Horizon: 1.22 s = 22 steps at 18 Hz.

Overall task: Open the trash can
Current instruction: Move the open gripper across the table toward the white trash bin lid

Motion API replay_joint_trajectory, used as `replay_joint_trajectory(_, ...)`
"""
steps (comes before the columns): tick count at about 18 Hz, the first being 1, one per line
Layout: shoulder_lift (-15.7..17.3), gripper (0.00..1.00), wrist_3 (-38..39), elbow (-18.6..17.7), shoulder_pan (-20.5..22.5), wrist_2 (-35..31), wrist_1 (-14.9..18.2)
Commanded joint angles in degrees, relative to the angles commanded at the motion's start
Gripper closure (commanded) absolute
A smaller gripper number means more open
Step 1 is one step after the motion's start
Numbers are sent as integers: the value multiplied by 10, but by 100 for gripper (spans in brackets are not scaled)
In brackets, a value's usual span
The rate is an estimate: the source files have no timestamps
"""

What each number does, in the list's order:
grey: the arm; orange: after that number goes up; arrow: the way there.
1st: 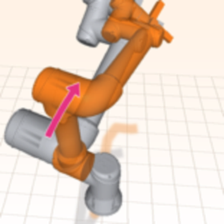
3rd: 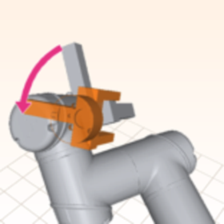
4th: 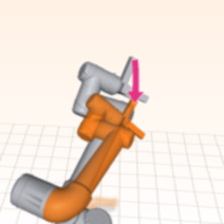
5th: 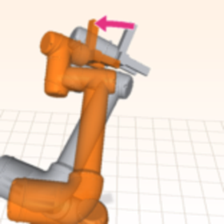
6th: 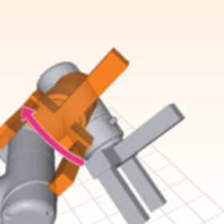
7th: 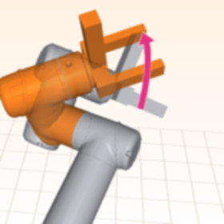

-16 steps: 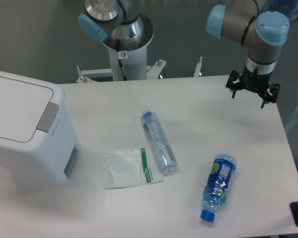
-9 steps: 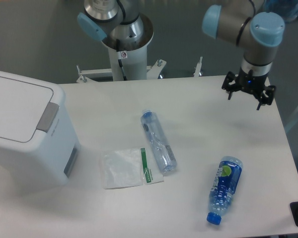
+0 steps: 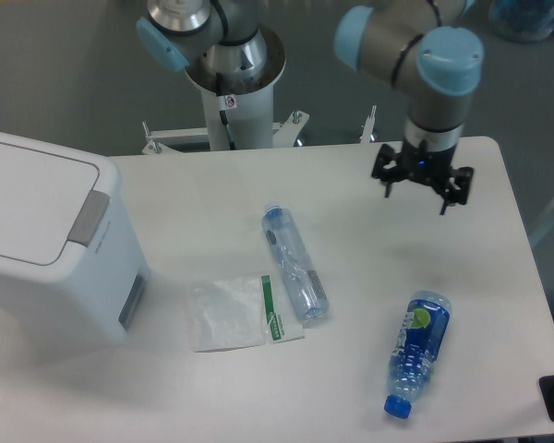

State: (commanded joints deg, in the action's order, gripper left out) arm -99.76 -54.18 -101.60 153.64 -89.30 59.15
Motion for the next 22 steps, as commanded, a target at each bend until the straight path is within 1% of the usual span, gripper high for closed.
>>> replay_joint_trajectory(4,3,0,109,0,-56,12,1)
replay_joint_trajectory(5,5,0,142,3,-65,13,-8)
replay_joint_trajectory(6,9,0,172,3,-74,16,-24)
replay_joint_trajectory(7,14,0,205,5,-88,29,-36)
replay_joint_trajectory(9,26,0,261,12,-108,74,-39)
replay_joint_trajectory(12,65,0,276,21,-115,138,-33)
replay_joint_trajectory(13,80,0,292,21,-115,160,-29)
replay_joint_trajectory(15,99,0,345,20,-117,183,-27)
replay_joint_trajectory(17,104,0,402,18,-134,206,-28)
replay_joint_trajectory(19,115,0,436,21,-146,213,-31)
replay_joint_trajectory(22,126,0,448,23,-154,226,-35)
